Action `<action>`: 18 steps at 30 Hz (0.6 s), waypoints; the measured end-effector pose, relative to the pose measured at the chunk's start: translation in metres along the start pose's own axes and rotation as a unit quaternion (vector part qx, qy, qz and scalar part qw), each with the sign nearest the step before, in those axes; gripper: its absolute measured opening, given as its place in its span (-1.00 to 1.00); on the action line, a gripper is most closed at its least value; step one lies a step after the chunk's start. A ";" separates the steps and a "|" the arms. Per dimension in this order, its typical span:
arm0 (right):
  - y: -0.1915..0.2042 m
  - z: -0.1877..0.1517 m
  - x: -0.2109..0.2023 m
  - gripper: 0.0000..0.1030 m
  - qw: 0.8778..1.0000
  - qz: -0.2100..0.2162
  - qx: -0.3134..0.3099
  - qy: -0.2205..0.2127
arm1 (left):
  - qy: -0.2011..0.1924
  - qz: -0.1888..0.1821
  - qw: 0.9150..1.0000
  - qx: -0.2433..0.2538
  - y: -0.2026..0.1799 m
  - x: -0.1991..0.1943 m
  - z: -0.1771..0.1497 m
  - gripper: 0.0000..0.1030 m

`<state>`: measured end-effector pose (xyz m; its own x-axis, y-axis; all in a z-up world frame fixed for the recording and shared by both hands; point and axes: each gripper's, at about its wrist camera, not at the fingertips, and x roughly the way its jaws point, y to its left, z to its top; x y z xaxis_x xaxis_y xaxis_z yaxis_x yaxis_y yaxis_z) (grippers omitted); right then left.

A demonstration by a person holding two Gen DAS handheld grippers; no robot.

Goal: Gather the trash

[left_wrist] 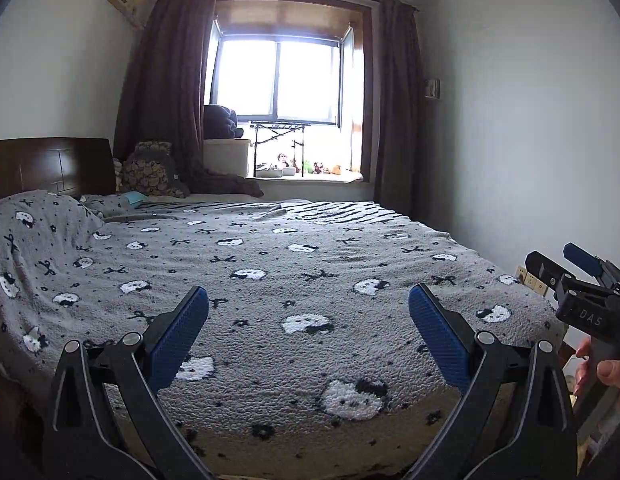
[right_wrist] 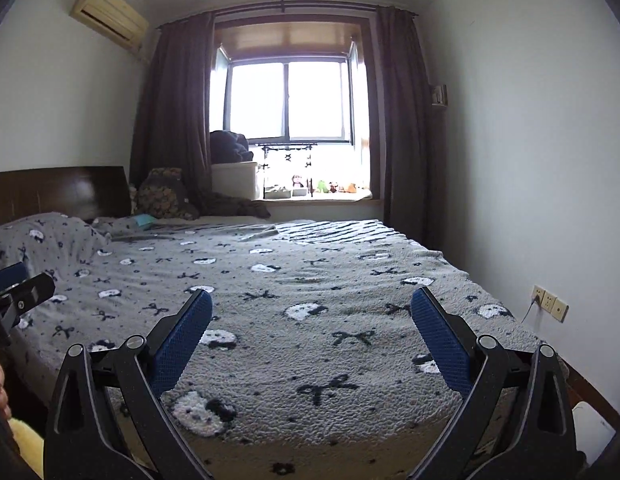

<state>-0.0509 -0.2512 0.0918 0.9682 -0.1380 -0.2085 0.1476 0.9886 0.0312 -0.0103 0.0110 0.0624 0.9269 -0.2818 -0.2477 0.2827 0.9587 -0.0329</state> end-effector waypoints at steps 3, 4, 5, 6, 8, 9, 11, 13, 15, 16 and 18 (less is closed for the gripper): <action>0.000 0.000 -0.001 0.93 1.000 0.002 0.001 0.000 | 0.000 -0.002 1.000 0.003 -0.002 0.000 0.000 0.84; -0.001 -0.001 -0.002 0.93 1.000 0.001 0.001 -0.001 | 0.000 -0.002 1.000 0.002 -0.002 0.000 0.000 0.84; -0.001 -0.001 -0.002 0.93 1.000 0.001 0.003 -0.001 | 0.001 -0.001 1.000 0.002 -0.002 0.001 0.000 0.84; -0.001 0.000 -0.002 0.93 1.000 0.000 0.003 -0.002 | 0.001 -0.001 1.000 0.001 -0.003 0.001 0.000 0.84; -0.002 0.000 -0.002 0.93 1.000 0.000 0.005 -0.002 | 0.002 0.000 1.000 0.000 -0.002 0.001 0.000 0.84; -0.002 0.000 -0.002 0.93 1.000 0.000 0.006 -0.003 | 0.002 0.000 1.000 0.000 -0.003 0.001 0.000 0.84; -0.001 0.000 -0.002 0.93 1.000 0.001 0.006 -0.003 | 0.001 0.000 1.000 0.000 -0.003 0.001 0.000 0.84; -0.001 -0.001 -0.002 0.93 1.000 0.001 0.006 -0.002 | 0.000 -0.001 1.000 0.001 -0.003 0.001 0.000 0.84; 0.000 -0.001 -0.002 0.93 1.000 0.003 0.006 -0.001 | 0.000 -0.002 1.000 0.001 -0.003 0.001 0.000 0.84; 0.000 -0.001 -0.002 0.93 1.000 0.003 0.006 -0.001 | 0.000 -0.002 1.000 0.001 -0.003 0.001 0.000 0.84; 0.000 -0.001 -0.002 0.93 1.000 0.004 0.007 -0.001 | 0.000 -0.001 1.000 0.001 -0.003 0.001 0.000 0.84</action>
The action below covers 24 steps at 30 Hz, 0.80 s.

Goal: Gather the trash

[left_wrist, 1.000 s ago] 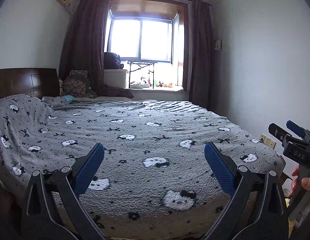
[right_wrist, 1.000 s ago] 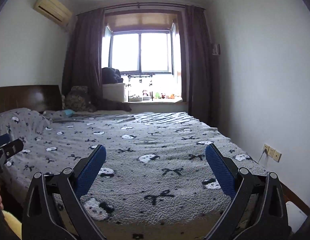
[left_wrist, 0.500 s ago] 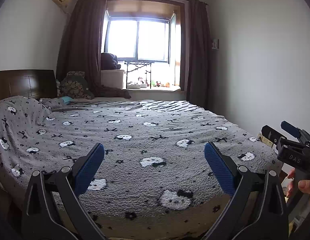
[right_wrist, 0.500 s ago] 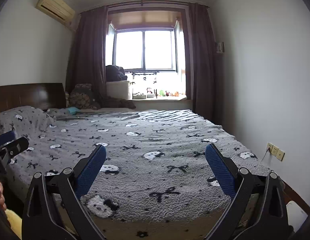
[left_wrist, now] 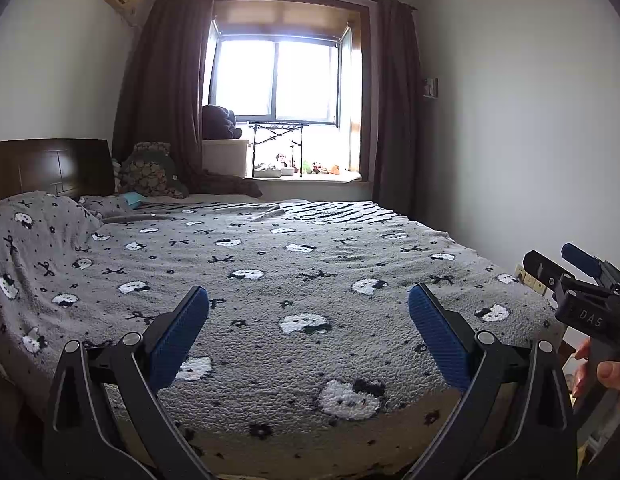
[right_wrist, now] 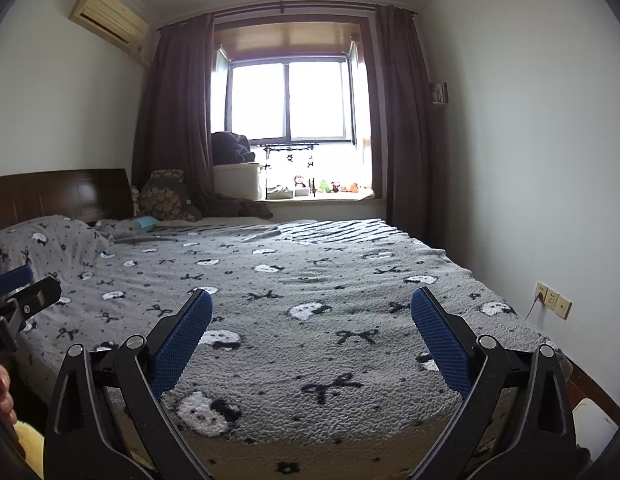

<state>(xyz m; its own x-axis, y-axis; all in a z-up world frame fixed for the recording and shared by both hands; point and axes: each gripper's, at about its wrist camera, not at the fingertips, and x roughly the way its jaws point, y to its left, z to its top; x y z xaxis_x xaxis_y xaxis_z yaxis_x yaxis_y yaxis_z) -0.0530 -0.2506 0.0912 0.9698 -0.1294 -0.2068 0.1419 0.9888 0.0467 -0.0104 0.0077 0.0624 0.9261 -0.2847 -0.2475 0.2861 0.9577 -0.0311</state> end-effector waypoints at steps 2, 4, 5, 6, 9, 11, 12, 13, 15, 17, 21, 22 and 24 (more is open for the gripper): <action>0.000 0.000 0.000 0.93 1.000 0.000 0.001 0.000 | 0.000 0.000 1.000 0.000 0.000 0.000 0.000 0.84; 0.000 0.000 -0.001 0.93 1.000 0.000 0.001 -0.001 | 0.000 0.000 1.000 0.000 0.000 0.000 0.000 0.84; 0.000 0.000 0.000 0.93 1.000 0.000 0.002 -0.001 | 0.000 0.000 1.000 0.000 0.000 0.000 0.000 0.84; 0.000 0.000 0.000 0.93 1.000 0.000 0.002 -0.001 | -0.001 -0.001 1.000 0.000 0.000 0.000 0.000 0.84; 0.000 0.000 0.000 0.93 1.000 0.000 0.002 -0.001 | -0.001 -0.002 1.000 0.001 -0.001 -0.001 0.001 0.84; 0.000 0.000 0.000 0.93 1.000 0.000 0.002 0.000 | -0.001 -0.003 1.000 0.002 -0.002 -0.001 0.001 0.84; 0.001 -0.001 0.000 0.93 1.000 0.001 0.001 0.000 | -0.001 -0.003 1.000 0.002 -0.002 -0.001 0.001 0.84; 0.001 -0.001 0.000 0.93 1.000 0.001 0.001 0.000 | -0.001 -0.004 1.000 0.003 -0.002 -0.001 0.001 0.84; 0.002 -0.001 0.000 0.93 1.000 0.002 0.001 0.001 | -0.001 -0.004 1.000 0.003 -0.003 -0.001 0.001 0.84; 0.002 -0.001 0.000 0.93 1.000 0.003 0.001 0.002 | -0.001 -0.005 1.000 0.004 -0.003 -0.001 0.001 0.84; 0.003 -0.002 0.001 0.93 1.000 0.003 0.001 0.004 | -0.001 -0.004 1.000 0.004 -0.003 -0.001 0.001 0.84; 0.003 -0.002 0.001 0.93 1.000 0.002 0.001 0.004 | -0.002 -0.004 1.000 0.004 -0.003 -0.001 0.001 0.84; 0.004 -0.002 0.002 0.93 1.000 0.001 0.002 0.005 | -0.002 -0.004 1.000 0.004 -0.003 -0.001 0.001 0.84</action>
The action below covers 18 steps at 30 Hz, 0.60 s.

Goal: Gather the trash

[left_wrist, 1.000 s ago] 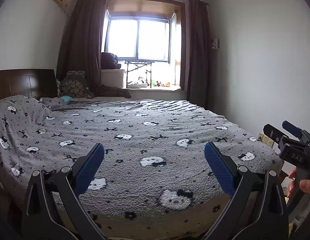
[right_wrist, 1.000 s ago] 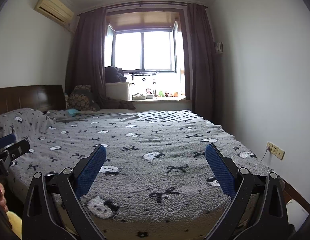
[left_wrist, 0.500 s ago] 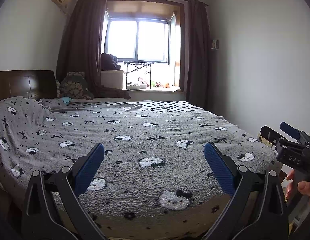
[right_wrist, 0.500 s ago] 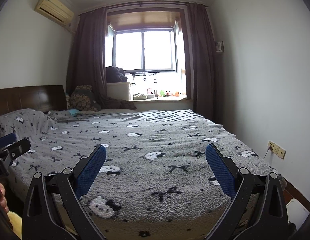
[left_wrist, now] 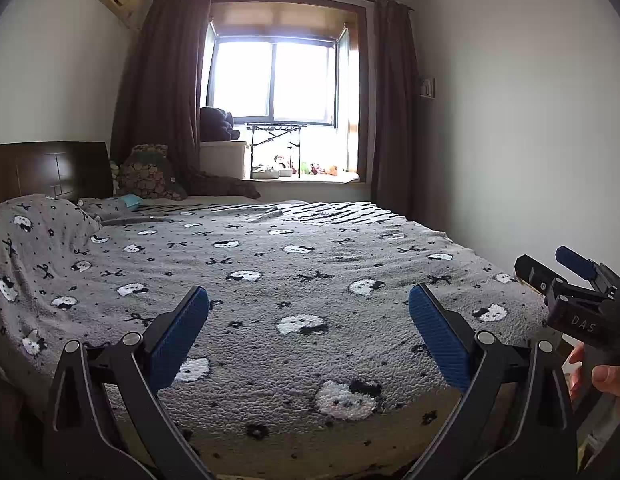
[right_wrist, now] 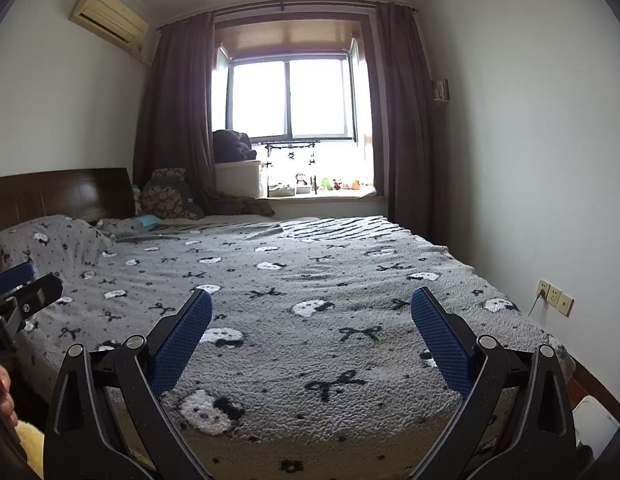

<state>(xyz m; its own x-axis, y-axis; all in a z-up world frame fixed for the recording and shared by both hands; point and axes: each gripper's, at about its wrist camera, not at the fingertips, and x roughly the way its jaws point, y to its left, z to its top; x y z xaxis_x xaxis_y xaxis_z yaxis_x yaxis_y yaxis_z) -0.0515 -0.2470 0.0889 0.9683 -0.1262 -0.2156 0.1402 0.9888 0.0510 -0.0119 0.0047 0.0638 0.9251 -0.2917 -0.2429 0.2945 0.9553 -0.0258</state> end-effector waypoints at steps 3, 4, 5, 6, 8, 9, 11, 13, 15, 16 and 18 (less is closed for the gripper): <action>0.000 0.000 0.000 0.93 1.000 0.000 0.000 0.000 | 0.000 0.001 1.000 0.000 0.000 0.000 -0.001 0.84; 0.000 0.000 0.000 0.93 1.000 0.000 0.000 0.000 | 0.000 0.001 1.000 0.001 0.000 0.000 -0.001 0.84; 0.000 0.000 0.000 0.93 1.000 0.000 0.000 0.000 | 0.000 0.002 1.000 0.002 -0.001 0.000 -0.001 0.84; 0.000 0.000 0.000 0.93 1.000 0.000 0.001 0.000 | 0.000 0.001 1.000 0.002 -0.001 0.000 -0.002 0.84; 0.000 0.000 0.000 0.93 1.000 0.000 0.000 0.000 | 0.000 0.002 1.000 0.002 -0.001 0.000 -0.002 0.84; 0.000 0.000 0.000 0.93 1.000 0.001 0.000 0.000 | 0.000 0.002 1.000 0.002 -0.001 0.000 -0.002 0.84; 0.000 0.000 0.000 0.93 1.000 0.001 0.001 0.000 | 0.000 0.002 1.000 0.002 -0.001 0.000 -0.002 0.84; 0.001 0.000 -0.001 0.93 1.000 0.002 0.001 -0.001 | 0.000 0.002 1.000 0.002 -0.001 0.000 -0.002 0.84; 0.001 0.000 -0.001 0.93 1.000 0.001 0.001 -0.001 | 0.000 0.002 1.000 0.002 -0.001 0.000 -0.002 0.84; 0.001 0.000 -0.001 0.93 1.000 0.001 0.001 -0.001 | 0.000 0.002 1.000 0.002 -0.001 0.000 -0.002 0.84; 0.001 0.000 -0.001 0.93 1.000 0.001 0.001 0.000 | 0.000 0.001 1.000 0.002 -0.001 0.000 -0.002 0.84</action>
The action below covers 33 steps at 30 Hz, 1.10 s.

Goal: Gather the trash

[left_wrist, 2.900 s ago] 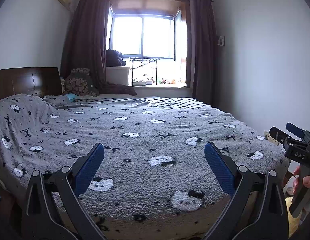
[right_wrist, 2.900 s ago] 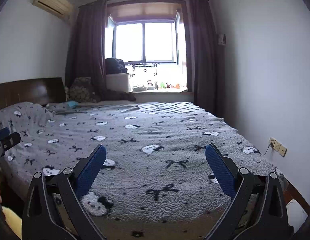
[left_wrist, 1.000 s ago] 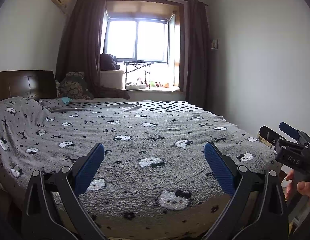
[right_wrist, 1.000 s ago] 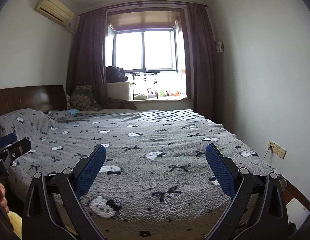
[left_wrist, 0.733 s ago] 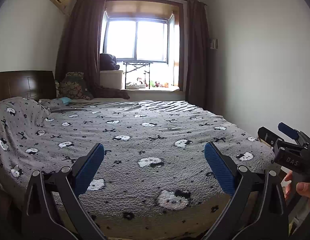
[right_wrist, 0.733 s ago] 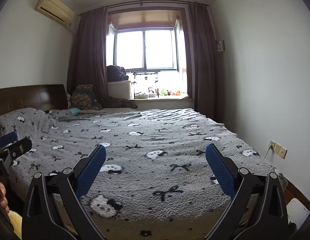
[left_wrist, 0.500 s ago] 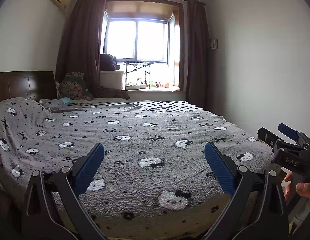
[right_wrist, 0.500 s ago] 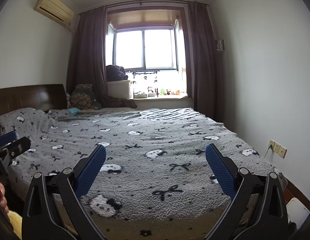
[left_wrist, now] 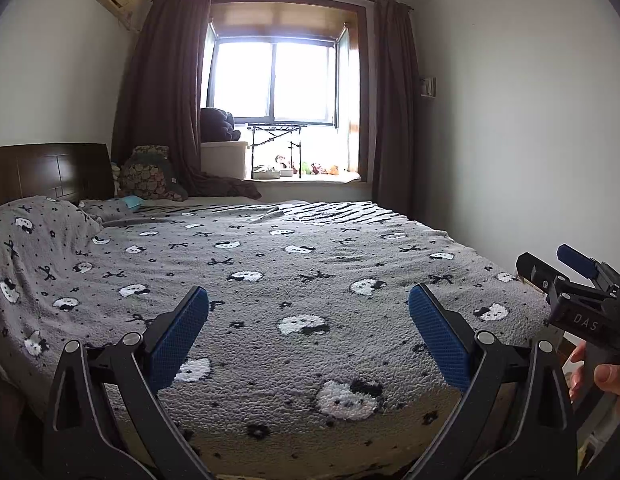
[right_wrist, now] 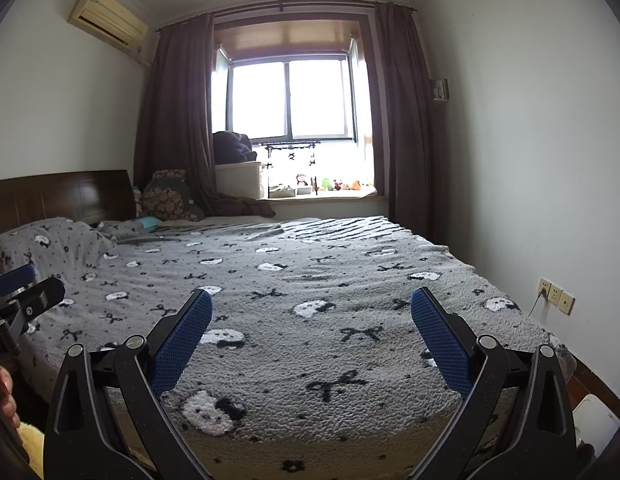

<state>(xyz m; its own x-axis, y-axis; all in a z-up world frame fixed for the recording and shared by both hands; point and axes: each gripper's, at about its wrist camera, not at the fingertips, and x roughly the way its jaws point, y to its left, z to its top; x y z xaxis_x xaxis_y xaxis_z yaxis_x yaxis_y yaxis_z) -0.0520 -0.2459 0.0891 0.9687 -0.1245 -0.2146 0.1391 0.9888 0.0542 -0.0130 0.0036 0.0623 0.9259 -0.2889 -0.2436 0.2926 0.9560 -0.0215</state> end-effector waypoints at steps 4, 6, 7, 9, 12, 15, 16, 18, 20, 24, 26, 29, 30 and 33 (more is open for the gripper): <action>0.000 0.000 0.000 0.93 1.000 0.001 0.000 0.000 | 0.000 0.000 1.000 0.000 0.000 0.000 0.000 0.84; 0.000 0.000 0.000 0.93 1.000 0.000 0.001 -0.001 | 0.000 0.000 1.000 0.000 0.000 0.000 0.000 0.84; 0.000 0.000 0.000 0.93 1.000 0.001 0.001 0.000 | 0.000 0.000 1.000 0.000 0.000 0.000 0.000 0.84; 0.000 0.000 0.000 0.93 1.000 0.000 0.000 0.000 | 0.000 0.000 1.000 0.000 0.000 0.000 0.000 0.84; 0.000 0.000 0.000 0.93 1.000 0.000 0.001 0.000 | 0.001 0.001 1.000 0.000 0.001 0.000 0.000 0.84; 0.000 0.000 -0.001 0.93 1.000 0.000 0.001 0.000 | 0.000 0.001 1.000 0.000 0.001 0.000 0.000 0.84; 0.000 0.000 -0.001 0.93 1.000 0.000 0.001 -0.001 | 0.001 0.001 1.000 0.000 0.001 0.000 0.000 0.84; 0.000 0.000 -0.001 0.93 1.000 0.000 0.001 0.000 | 0.001 0.001 1.000 0.000 0.001 0.000 0.000 0.84; 0.000 0.000 -0.001 0.93 1.000 0.000 0.001 0.000 | 0.001 0.001 1.000 0.000 0.001 0.000 0.000 0.84; 0.000 0.000 -0.001 0.93 1.000 0.000 0.001 0.000 | 0.000 0.004 1.000 -0.002 0.003 0.000 0.000 0.84; 0.000 0.000 -0.001 0.93 1.000 0.000 0.001 0.000 | 0.000 0.006 1.000 -0.003 0.004 -0.001 0.000 0.84; 0.003 0.000 -0.001 0.93 1.000 0.000 0.002 0.000 | -0.001 0.012 1.000 -0.004 0.005 -0.001 0.001 0.84; 0.002 0.000 -0.001 0.93 1.000 0.000 0.001 0.000 | -0.001 0.014 1.000 -0.005 0.005 -0.001 0.001 0.84; 0.002 0.000 -0.001 0.93 1.000 0.000 0.001 0.000 | -0.002 0.015 1.000 -0.009 0.008 -0.001 0.001 0.84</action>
<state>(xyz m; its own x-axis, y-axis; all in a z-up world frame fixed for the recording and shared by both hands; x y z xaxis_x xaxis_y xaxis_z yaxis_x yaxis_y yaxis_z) -0.0528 -0.2435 0.0891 0.9686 -0.1249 -0.2151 0.1401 0.9885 0.0567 -0.0119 0.0114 0.0632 0.9348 -0.2611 -0.2409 0.2611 0.9648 -0.0324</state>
